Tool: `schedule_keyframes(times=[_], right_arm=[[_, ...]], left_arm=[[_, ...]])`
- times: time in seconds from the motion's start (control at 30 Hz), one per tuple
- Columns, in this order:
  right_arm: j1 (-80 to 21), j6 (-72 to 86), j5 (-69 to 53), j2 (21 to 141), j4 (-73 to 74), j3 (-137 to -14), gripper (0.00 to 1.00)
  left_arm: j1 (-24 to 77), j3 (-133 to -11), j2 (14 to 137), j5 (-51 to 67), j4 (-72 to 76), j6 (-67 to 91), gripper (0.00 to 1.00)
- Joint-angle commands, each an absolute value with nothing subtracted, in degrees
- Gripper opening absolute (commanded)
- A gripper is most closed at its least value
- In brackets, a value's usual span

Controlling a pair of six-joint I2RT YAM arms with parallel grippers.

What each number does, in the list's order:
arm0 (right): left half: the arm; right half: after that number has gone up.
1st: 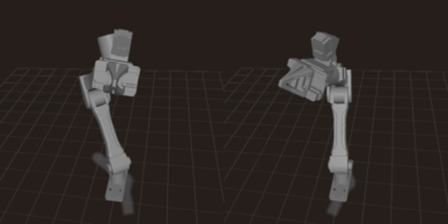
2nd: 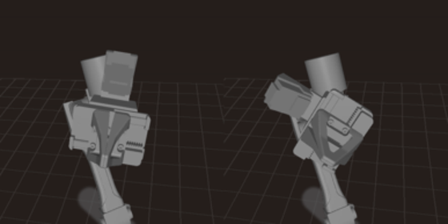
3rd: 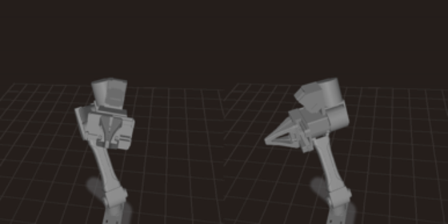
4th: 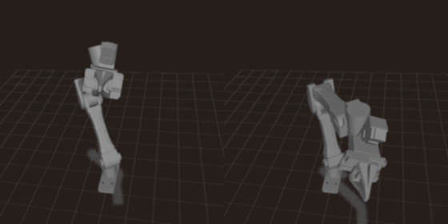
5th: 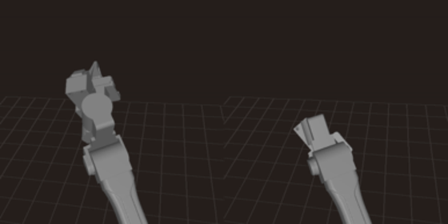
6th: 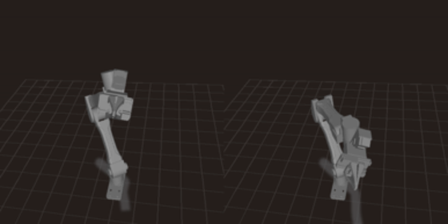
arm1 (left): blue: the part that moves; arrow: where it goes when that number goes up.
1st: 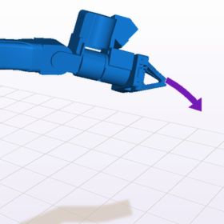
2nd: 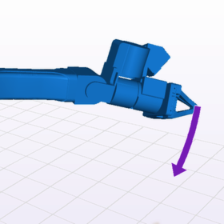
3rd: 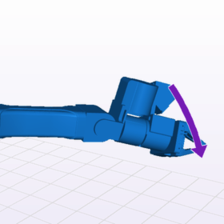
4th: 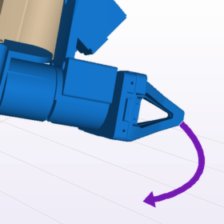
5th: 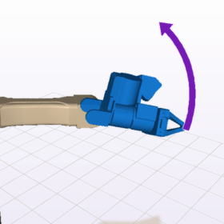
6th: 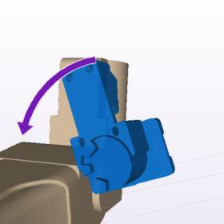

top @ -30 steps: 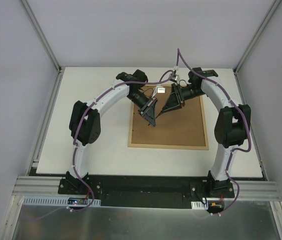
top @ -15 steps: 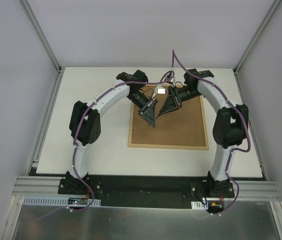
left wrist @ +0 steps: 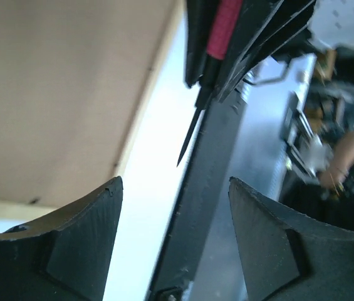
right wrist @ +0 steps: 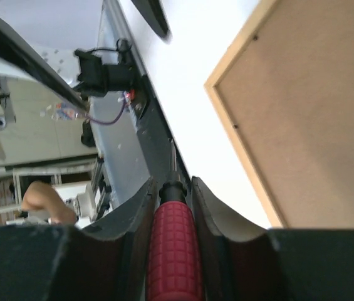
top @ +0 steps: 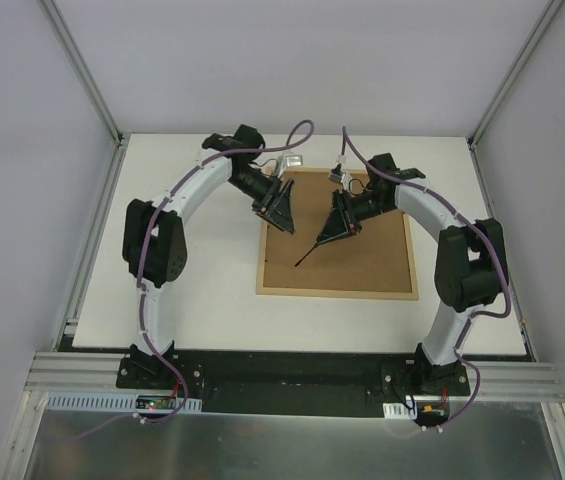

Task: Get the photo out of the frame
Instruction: Adjust the screwdriver, then release the photo frame item from the photo frame.

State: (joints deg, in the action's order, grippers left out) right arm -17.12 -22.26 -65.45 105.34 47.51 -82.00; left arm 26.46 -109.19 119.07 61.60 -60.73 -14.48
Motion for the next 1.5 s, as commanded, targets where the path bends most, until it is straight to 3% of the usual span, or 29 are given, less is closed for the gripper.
schedule_keyframes(times=[0.0,0.2,0.43,1.1,1.47], right_arm=[[-17.23,-1.45,-60.13,102.39,20.08,-75.78,0.01],[-17.84,17.55,-53.71,110.46,5.20,-73.83,0.01],[-19.51,26.27,-50.72,119.00,4.40,-75.41,0.01],[-22.94,37.71,-52.56,124.89,-7.73,-74.27,0.01],[-24.52,37.18,-53.35,124.37,-10.72,-73.30,0.01]], left_arm=[[20.40,-103.03,111.71,51.97,-54.33,-9.95,0.67],[16.00,-91.60,111.01,40.96,-45.10,-3.52,0.67],[15.91,-82.63,111.71,35.60,-38.94,-1.41,0.67],[16.43,-81.74,117.95,40.43,-35.77,3.69,0.61],[17.84,-81.74,118.65,39.29,-35.25,5.80,0.47]])
